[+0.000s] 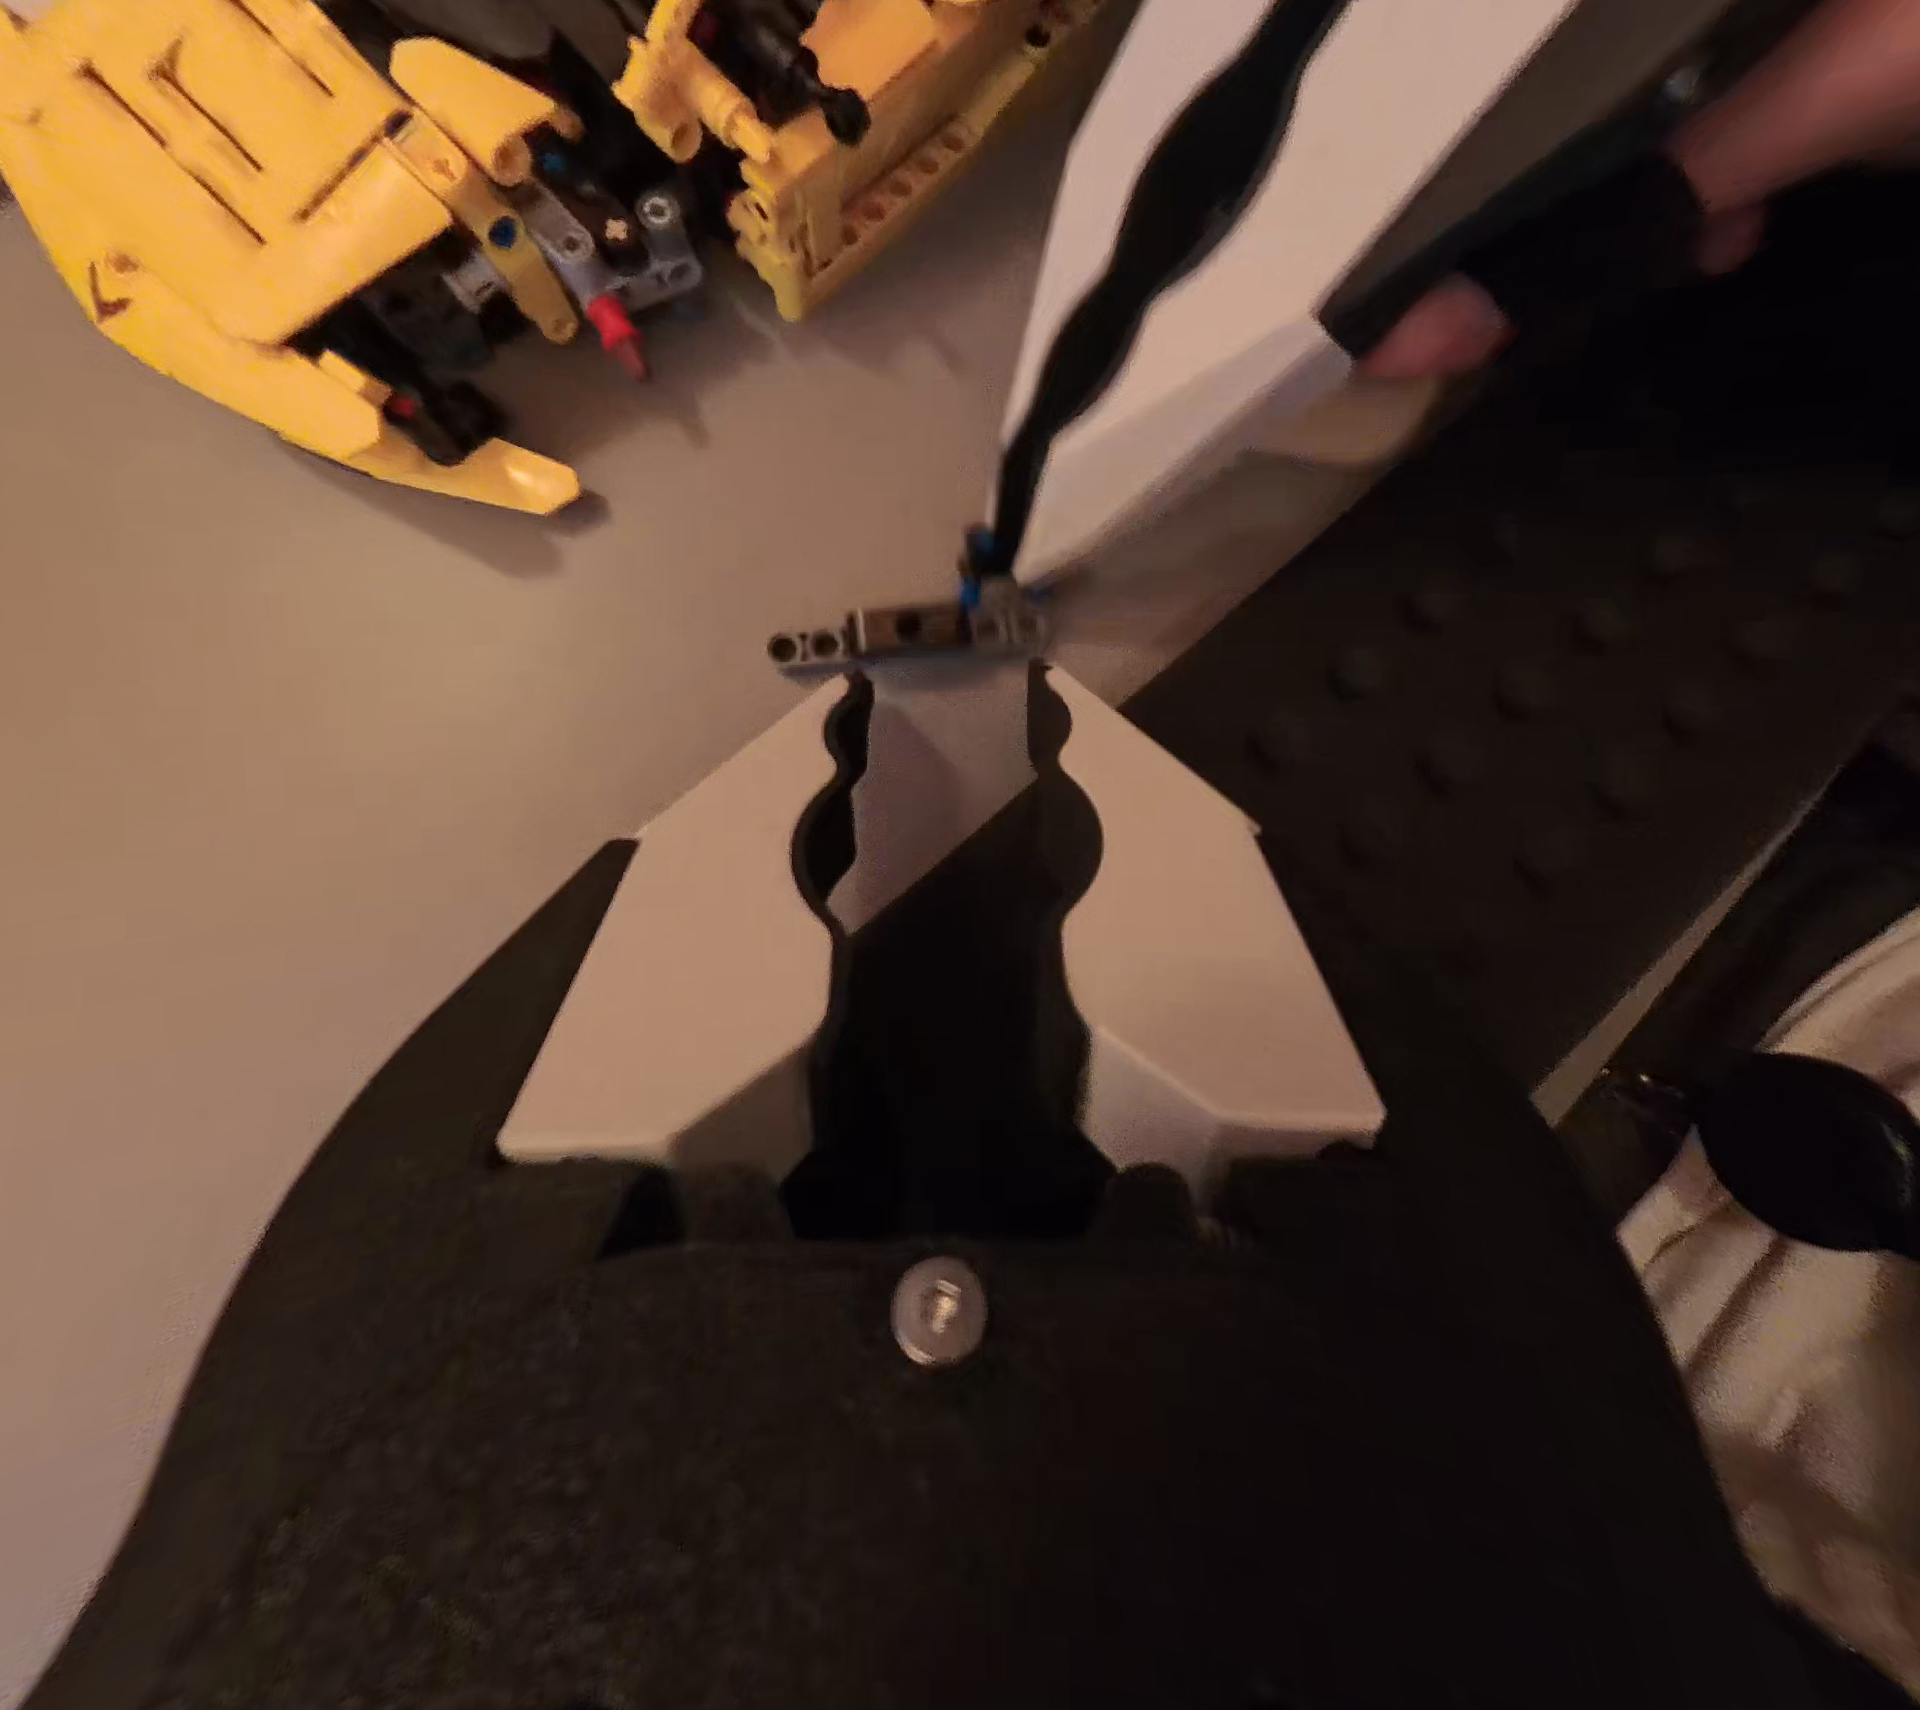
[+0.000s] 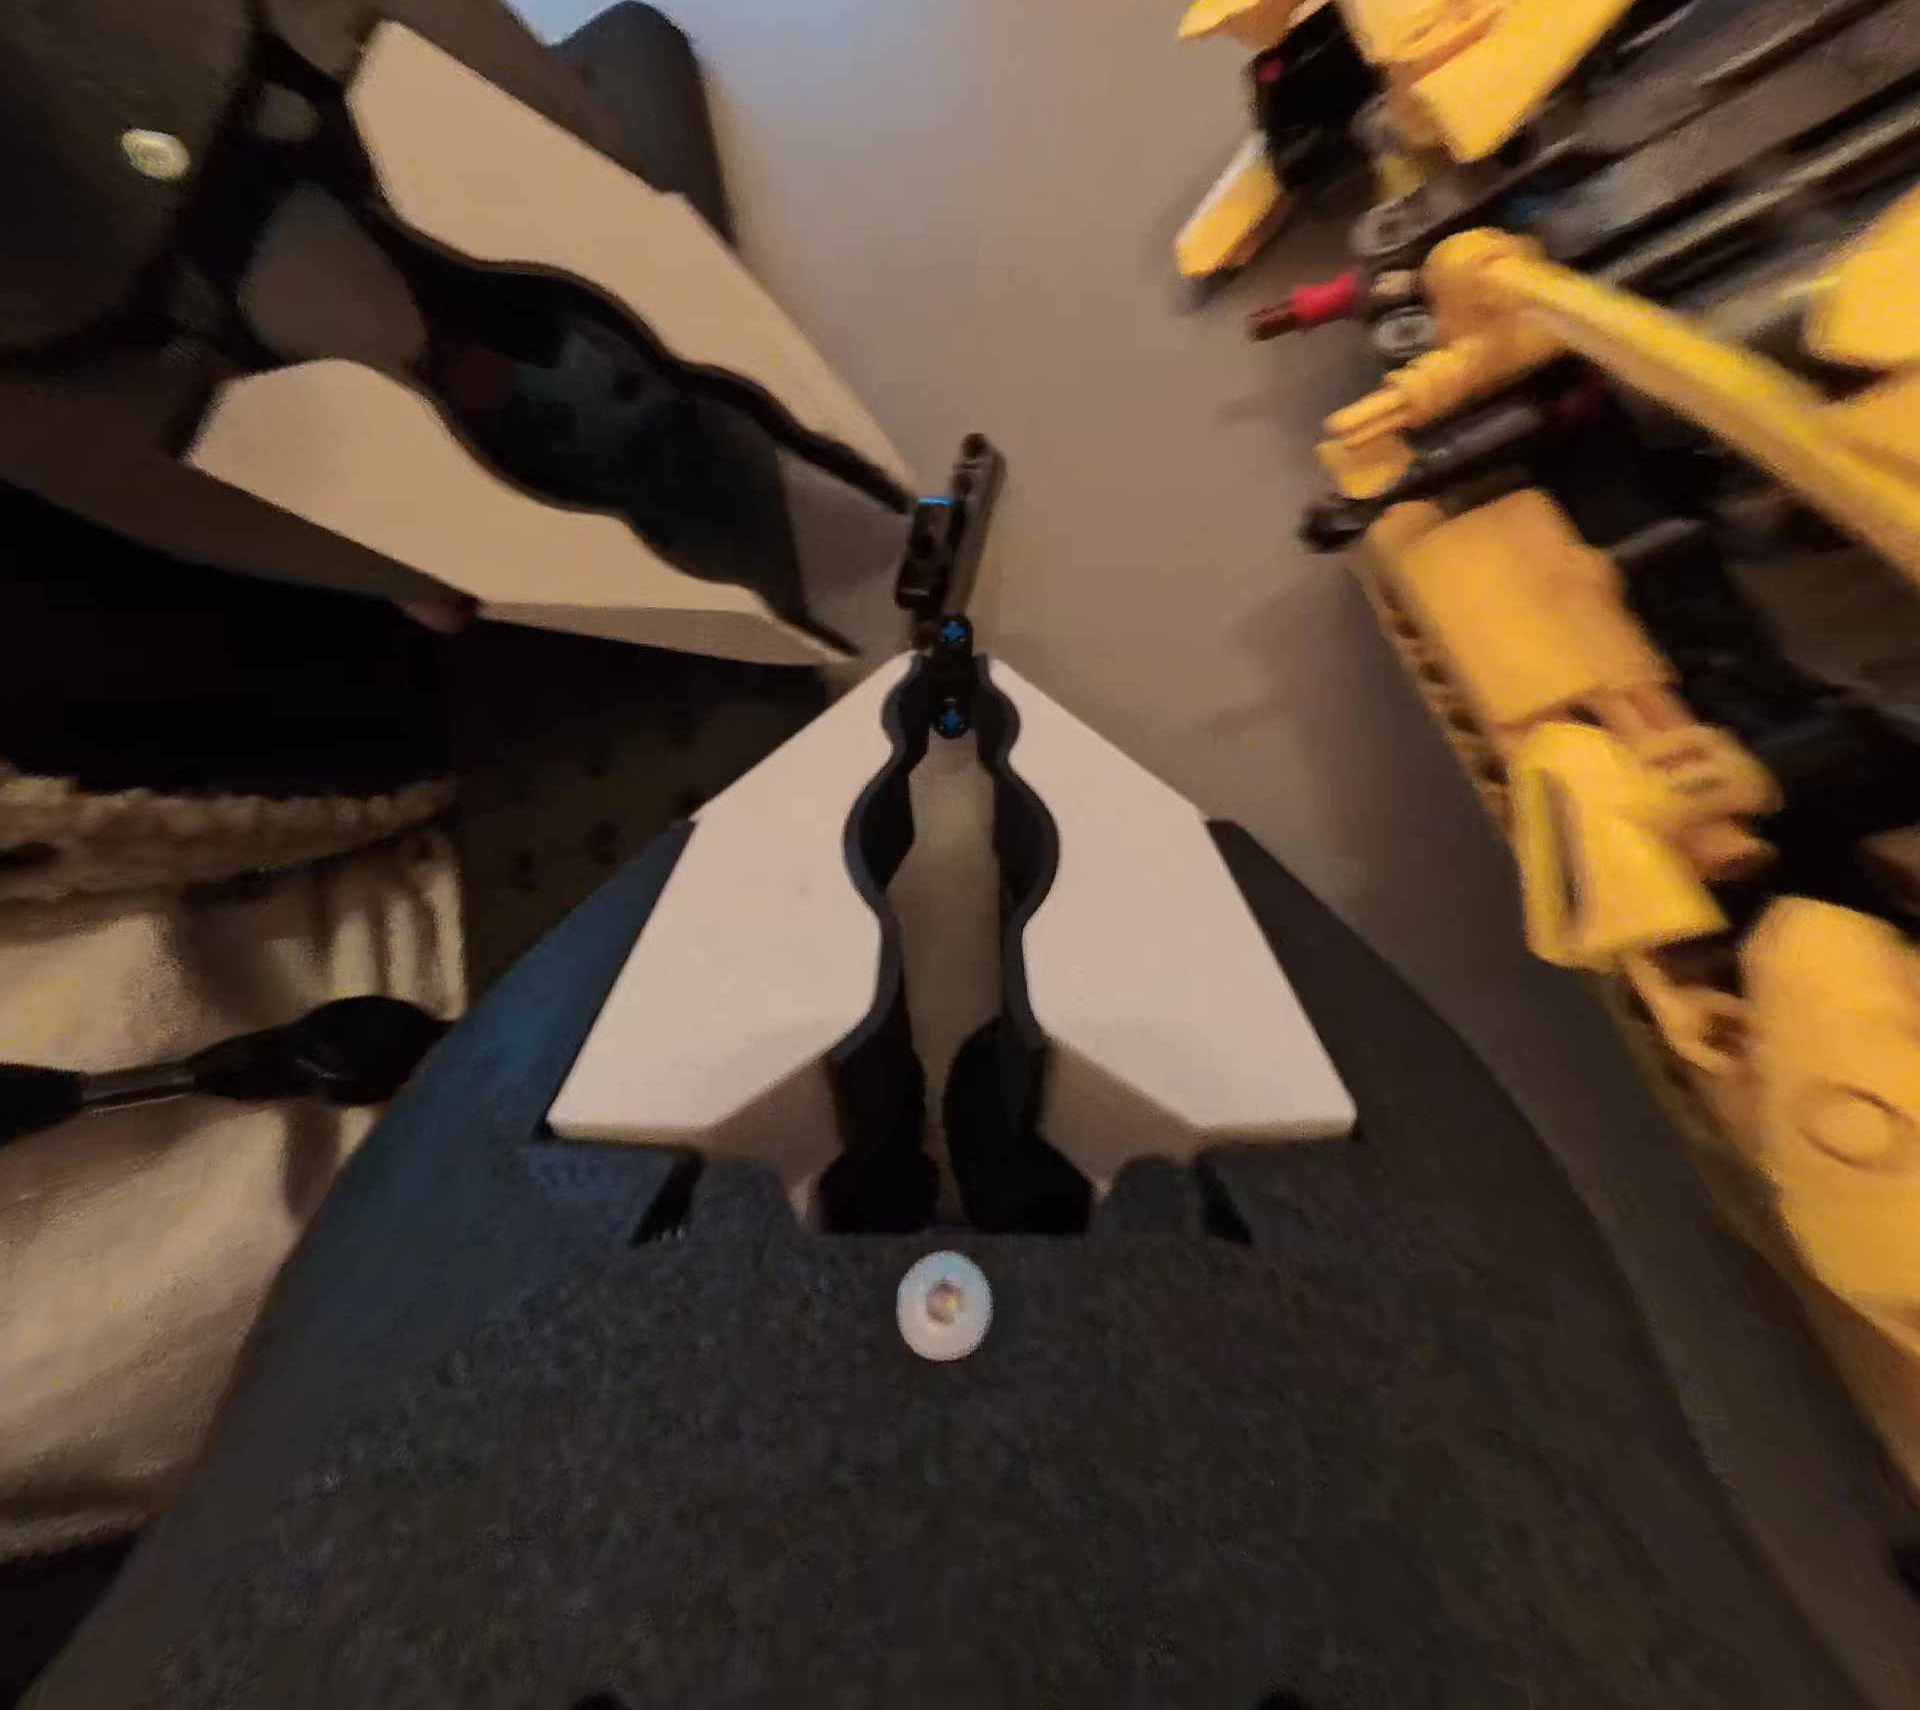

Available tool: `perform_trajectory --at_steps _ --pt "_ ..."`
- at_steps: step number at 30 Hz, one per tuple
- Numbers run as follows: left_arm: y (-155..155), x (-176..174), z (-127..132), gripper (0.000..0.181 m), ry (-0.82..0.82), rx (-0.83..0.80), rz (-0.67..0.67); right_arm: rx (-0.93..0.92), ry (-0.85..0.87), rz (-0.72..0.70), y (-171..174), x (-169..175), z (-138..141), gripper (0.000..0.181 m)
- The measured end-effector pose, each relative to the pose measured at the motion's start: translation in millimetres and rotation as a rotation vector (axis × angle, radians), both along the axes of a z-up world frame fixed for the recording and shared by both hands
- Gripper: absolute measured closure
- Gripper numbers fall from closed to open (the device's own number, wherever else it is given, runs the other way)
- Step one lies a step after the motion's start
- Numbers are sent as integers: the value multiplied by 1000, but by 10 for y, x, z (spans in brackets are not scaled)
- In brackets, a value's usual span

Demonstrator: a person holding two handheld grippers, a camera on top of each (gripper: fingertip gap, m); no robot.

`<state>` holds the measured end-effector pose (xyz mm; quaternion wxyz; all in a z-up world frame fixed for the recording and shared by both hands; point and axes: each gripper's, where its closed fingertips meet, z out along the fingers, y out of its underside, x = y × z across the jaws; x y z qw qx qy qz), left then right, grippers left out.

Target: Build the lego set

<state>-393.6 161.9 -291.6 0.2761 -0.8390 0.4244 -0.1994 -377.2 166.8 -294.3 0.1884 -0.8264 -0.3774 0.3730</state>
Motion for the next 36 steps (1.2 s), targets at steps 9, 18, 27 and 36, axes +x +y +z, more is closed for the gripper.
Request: perform_trajectory --at_steps 9,18,27,36 --pt "139 -70 46 148 118 223 -116 -44 142 -49 44 25 186 174" --pt "-21 -109 88 148 -136 49 -562 -62 197 -41 29 -7 246 174" --pt "74 -116 25 148 -119 29 -600 -84 201 -52 44 -23 219 174" --pt "74 -82 -25 157 -66 67 -598 -79 186 -61 56 -11 192 174"
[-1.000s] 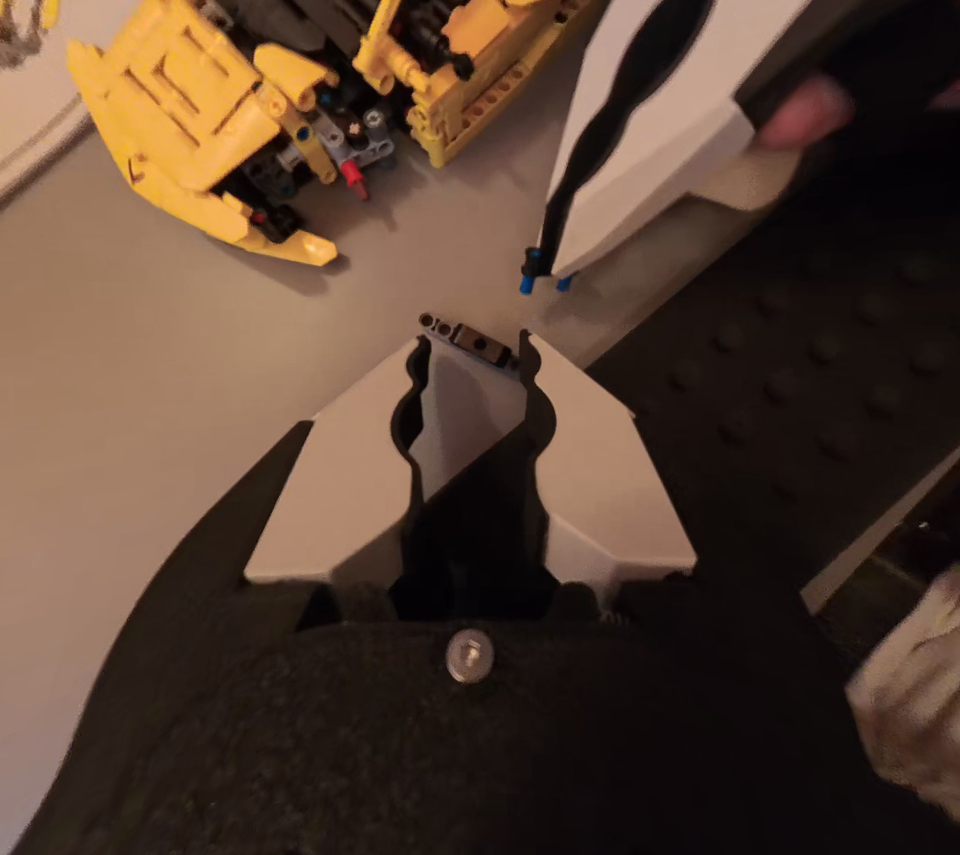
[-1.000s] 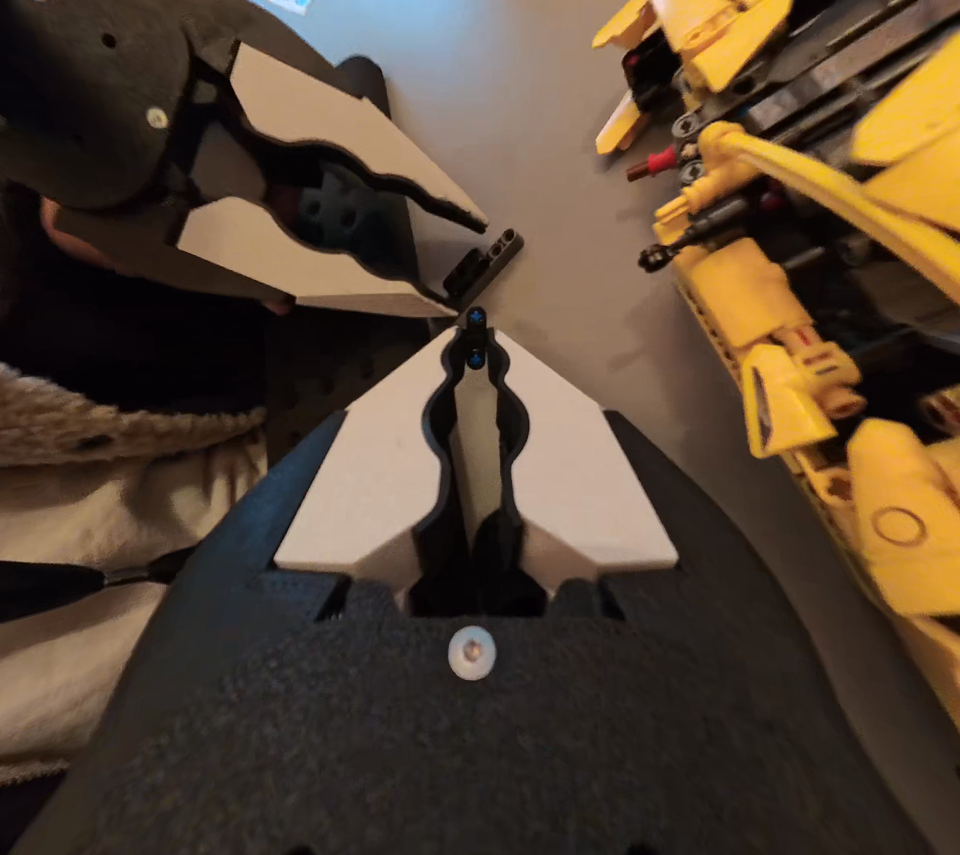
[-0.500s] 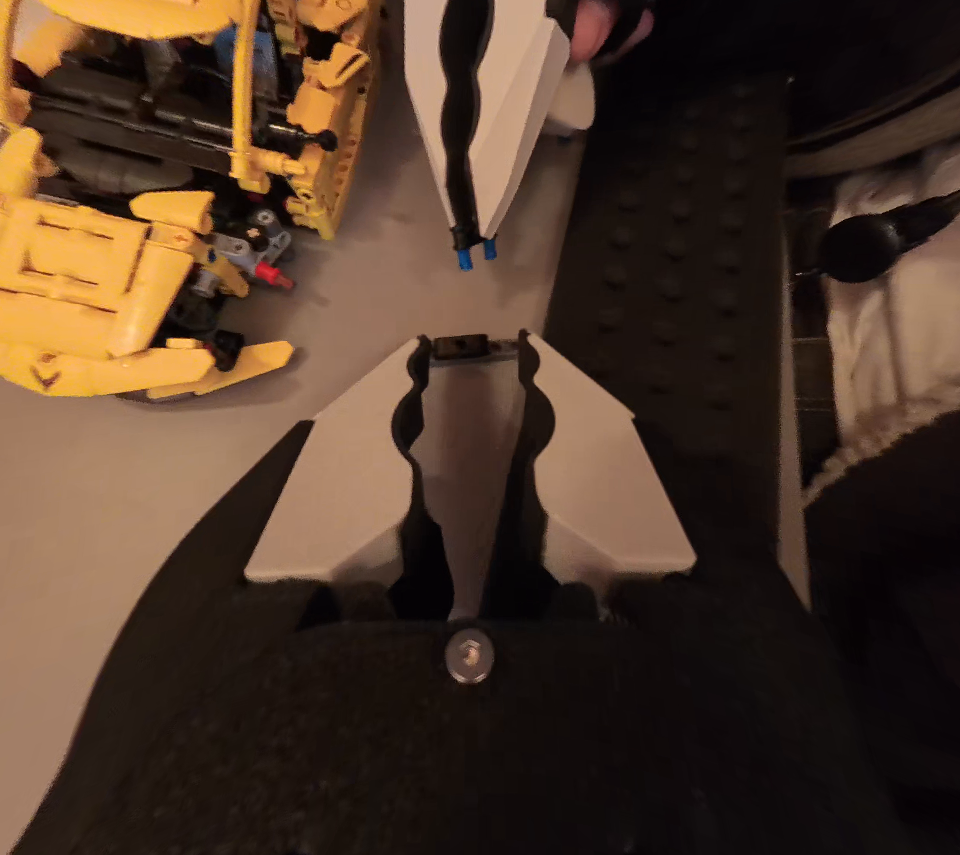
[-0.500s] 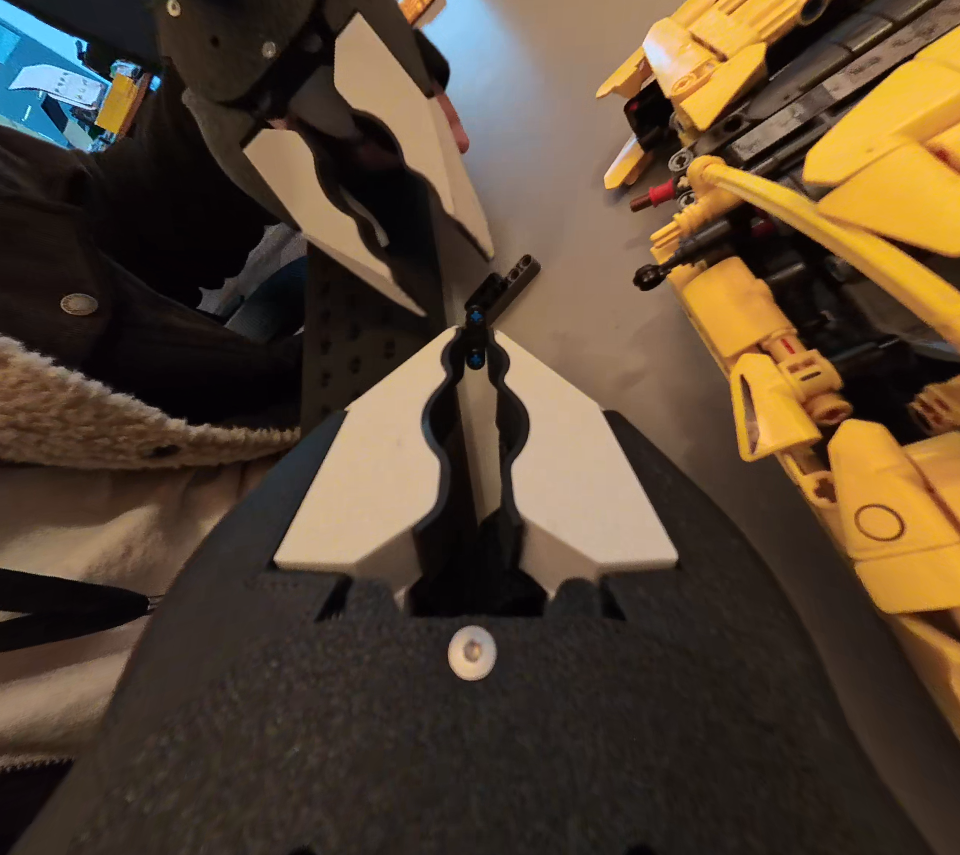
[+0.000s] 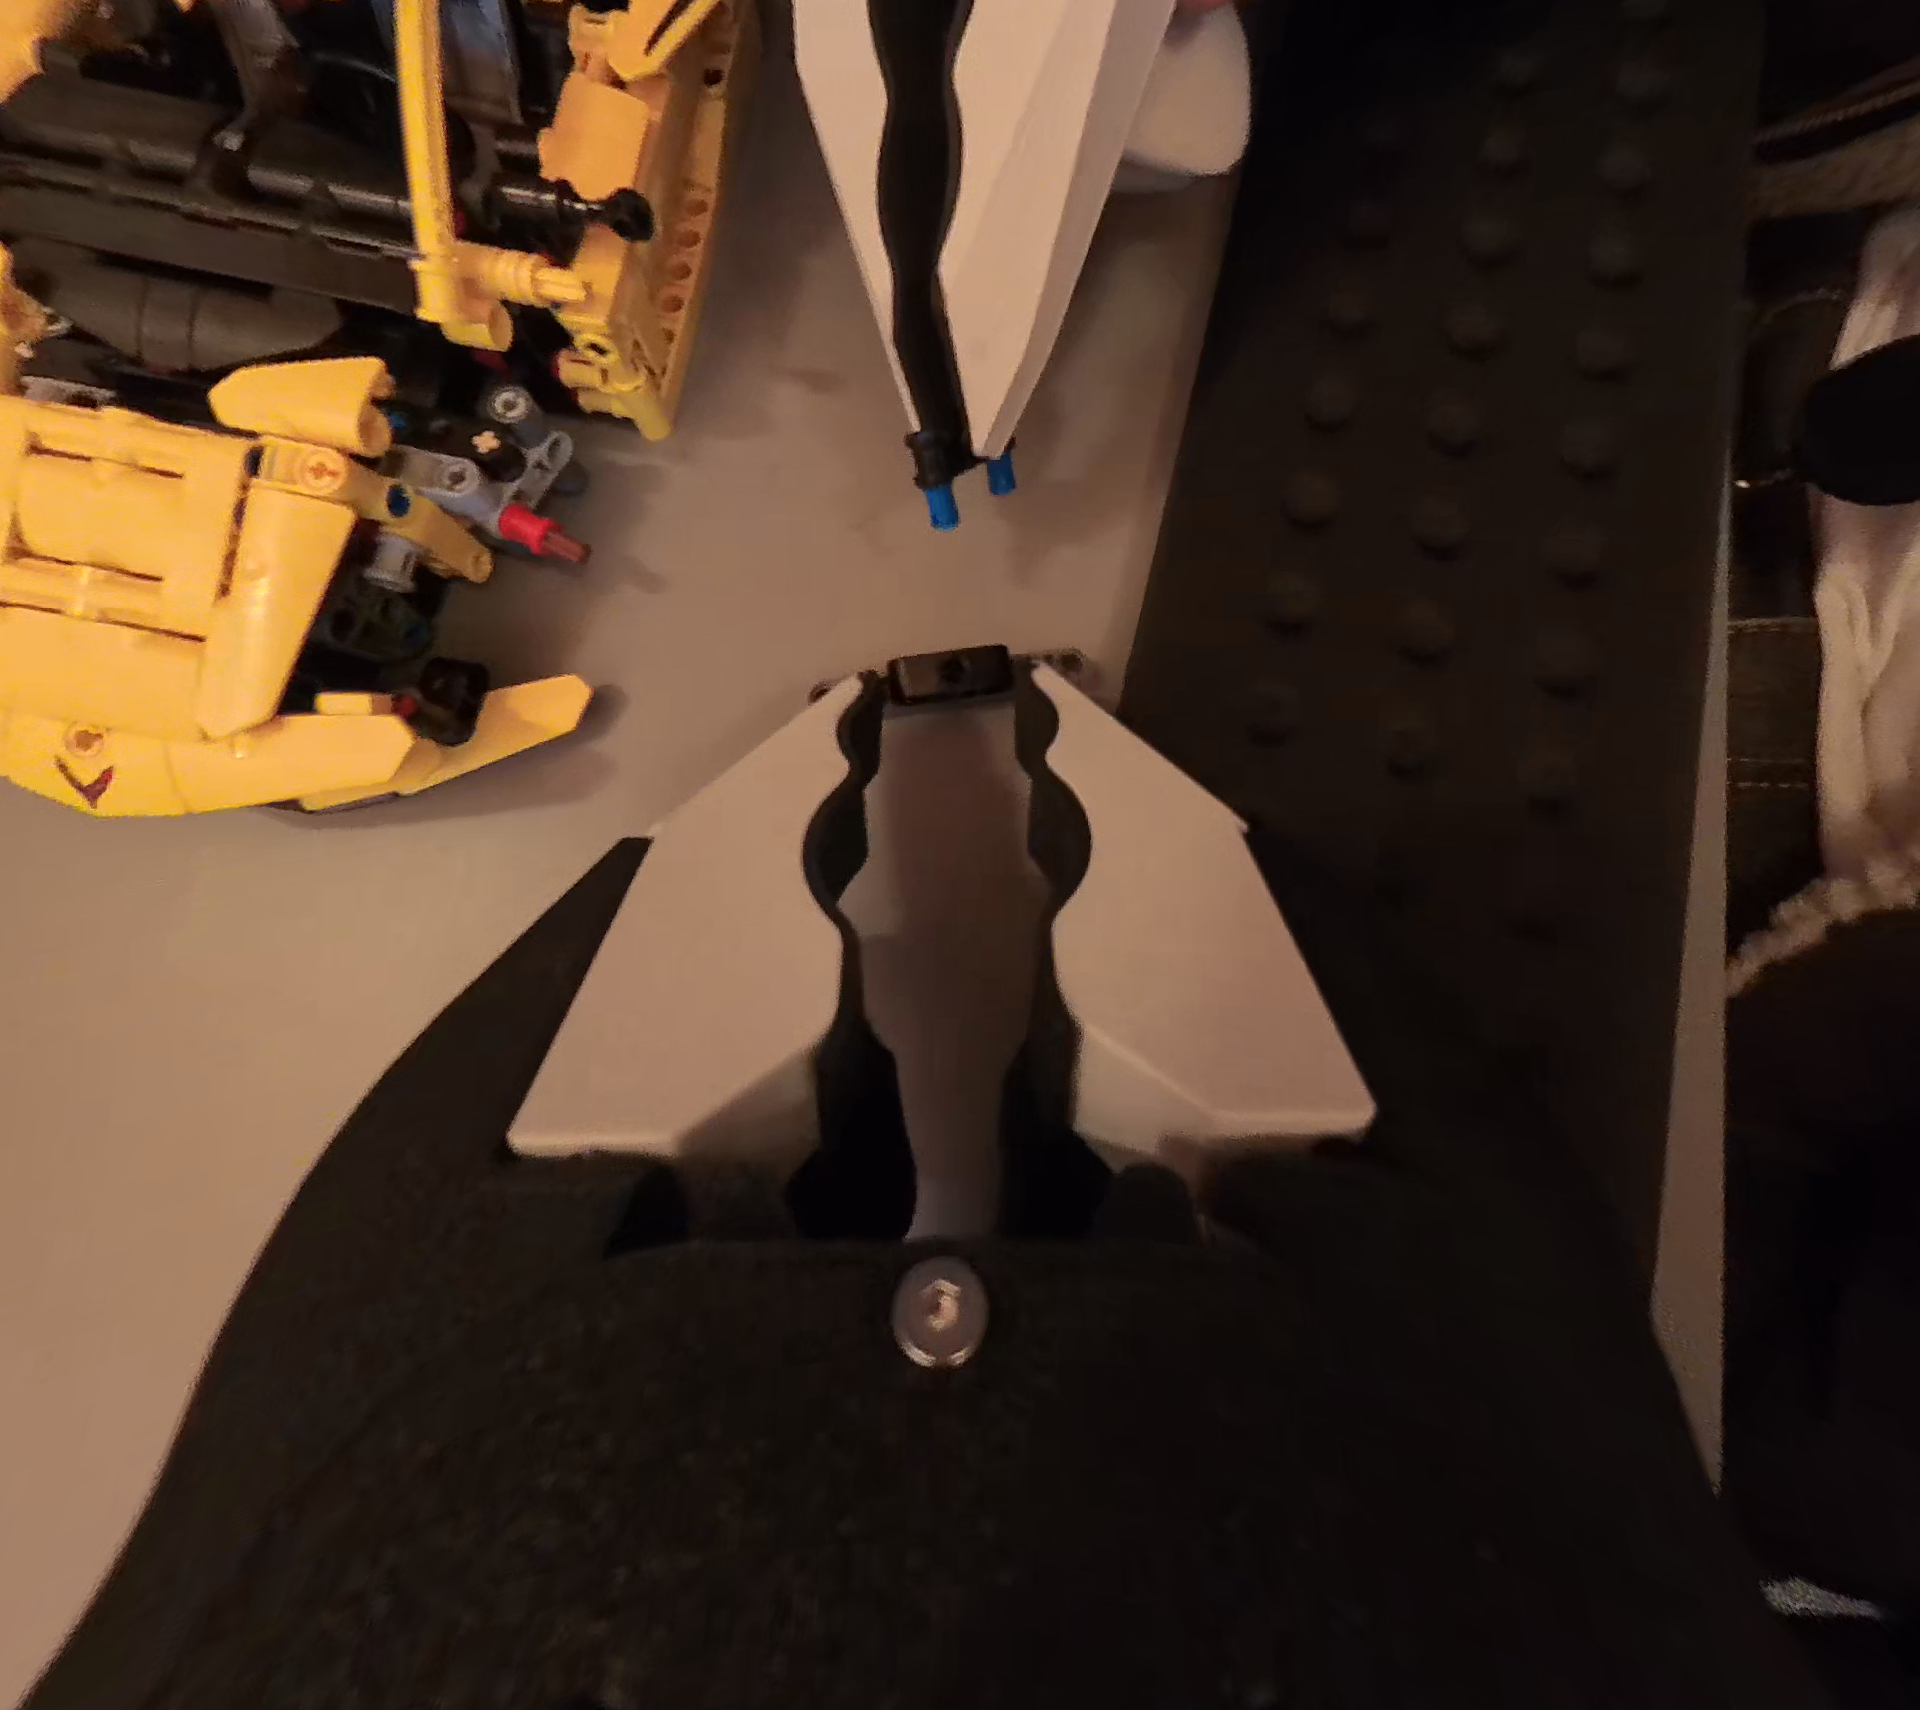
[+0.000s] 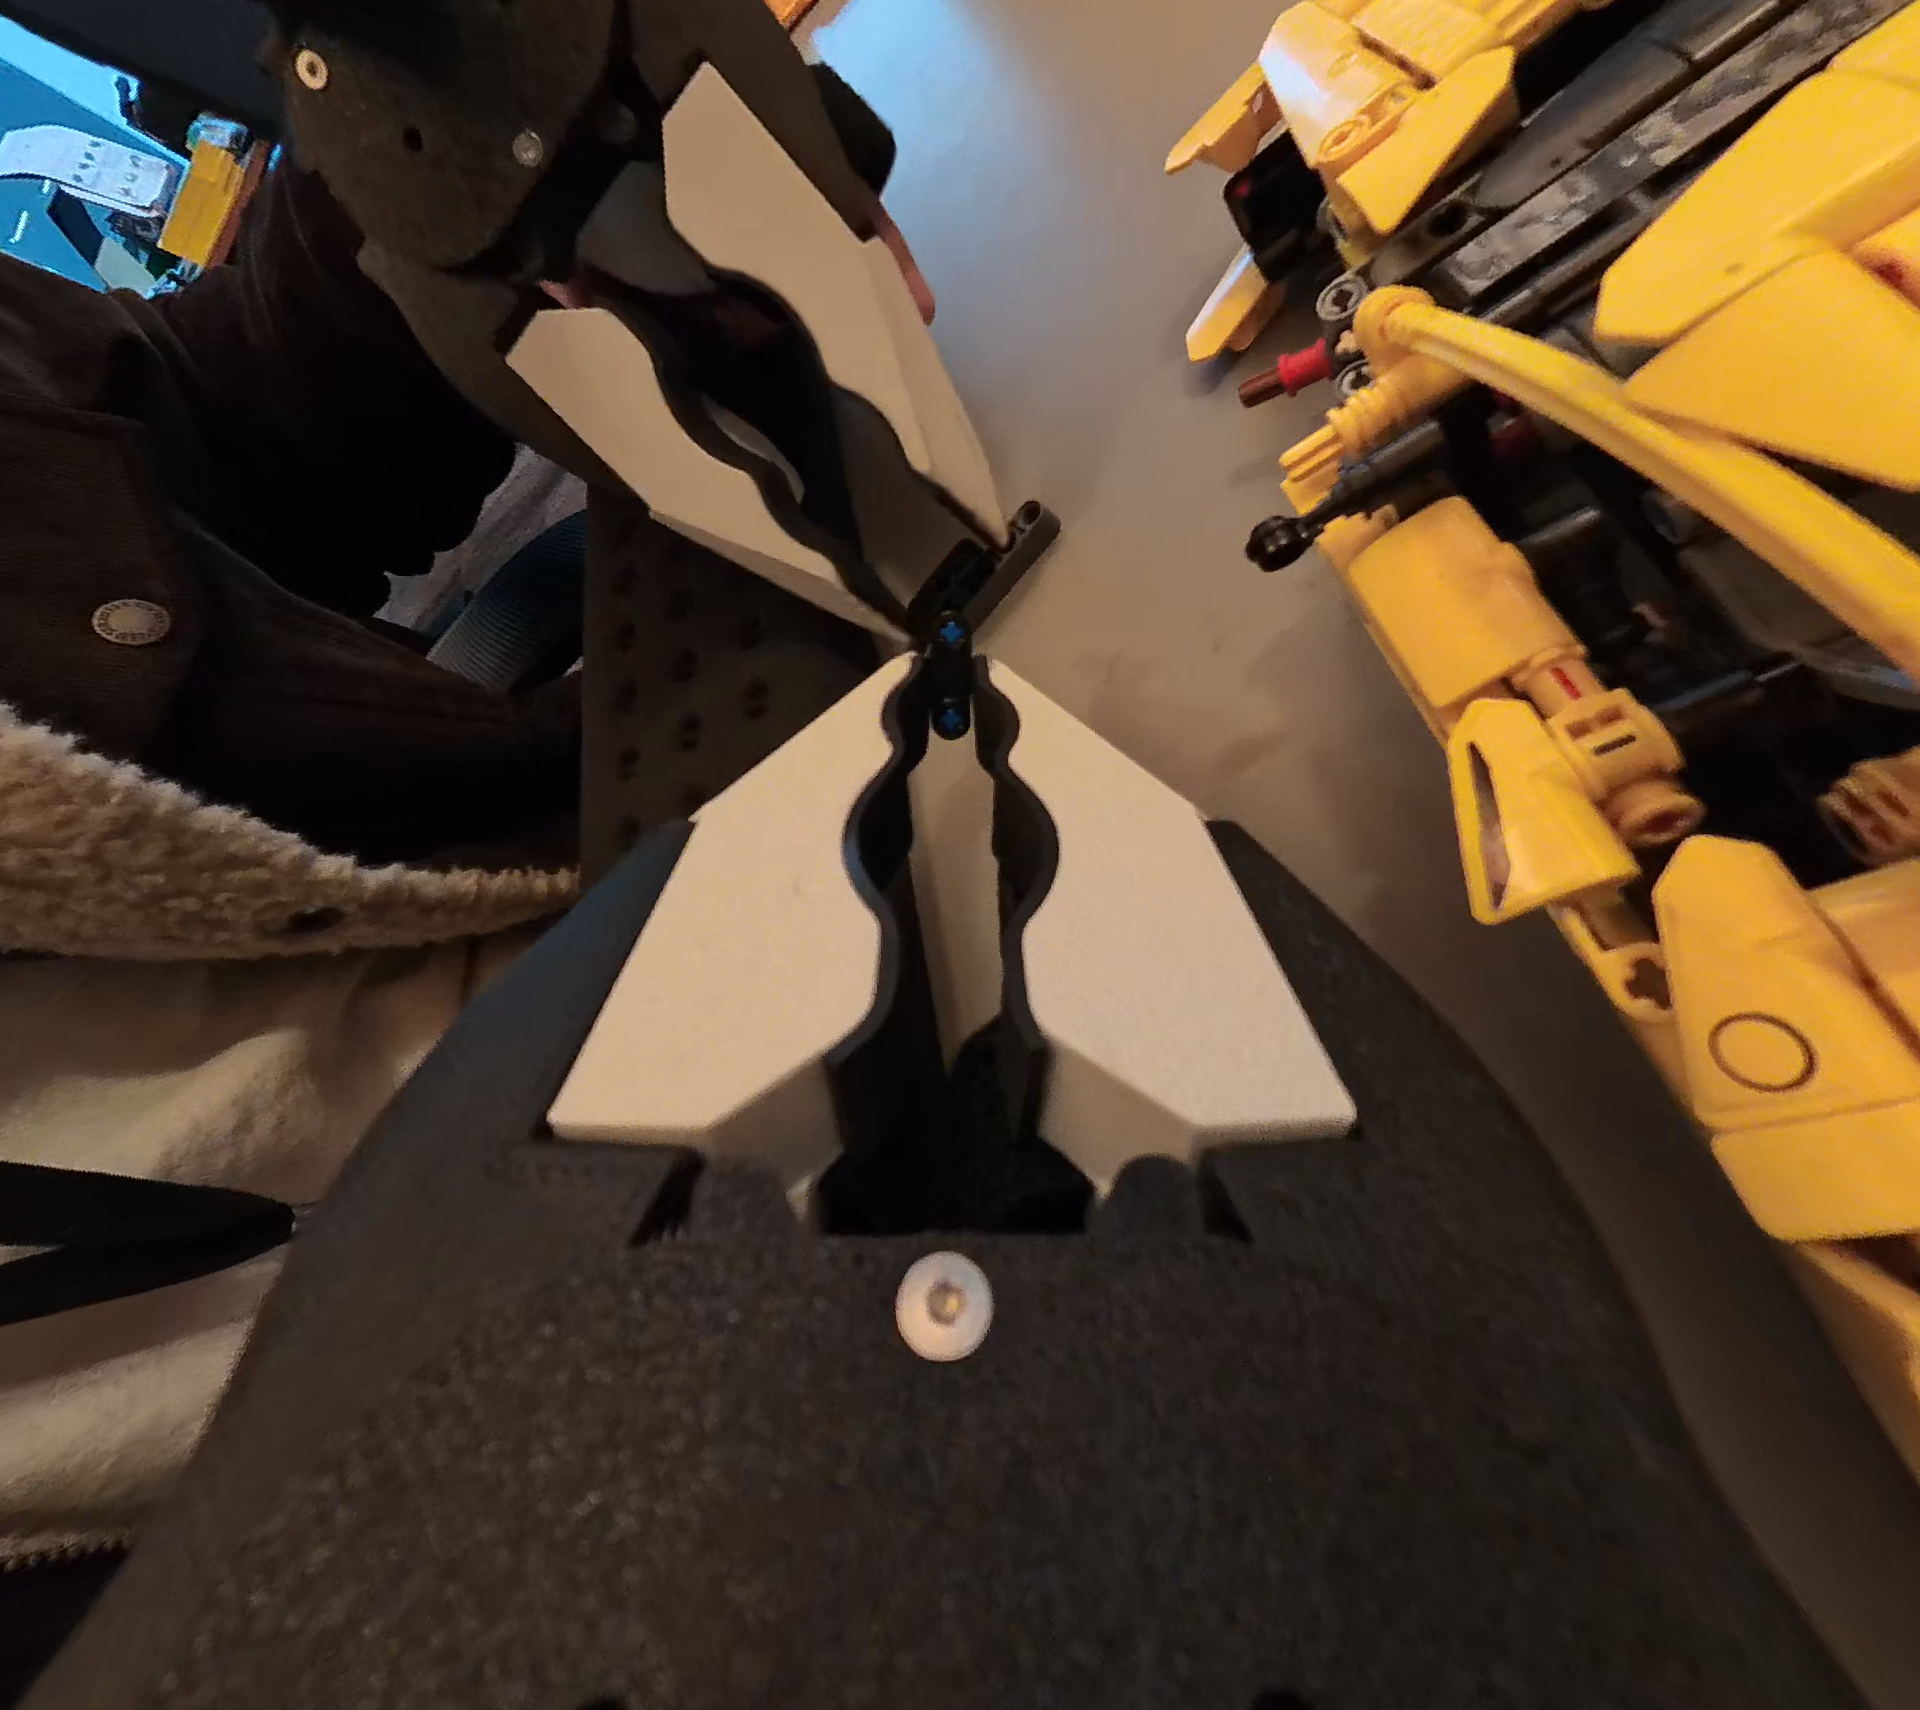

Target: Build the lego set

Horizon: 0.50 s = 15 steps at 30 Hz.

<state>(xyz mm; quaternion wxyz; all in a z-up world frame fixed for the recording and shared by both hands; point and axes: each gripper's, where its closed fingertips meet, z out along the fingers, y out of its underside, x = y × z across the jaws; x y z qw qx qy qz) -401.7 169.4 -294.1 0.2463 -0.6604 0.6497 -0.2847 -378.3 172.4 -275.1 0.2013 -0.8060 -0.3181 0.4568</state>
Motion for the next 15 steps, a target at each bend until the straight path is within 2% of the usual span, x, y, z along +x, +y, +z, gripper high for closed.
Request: perform_trajectory --at_steps 6,11,15 --pt "56 115 44 158 -30 169 21 -33 39 -68 92 36 30 174" --pt "224 254 385 159 -214 341 106 -91 226 -150 210 94 295 174" --pt "239 268 479 159 -259 406 106 -133 292 -170 243 97 363 174"
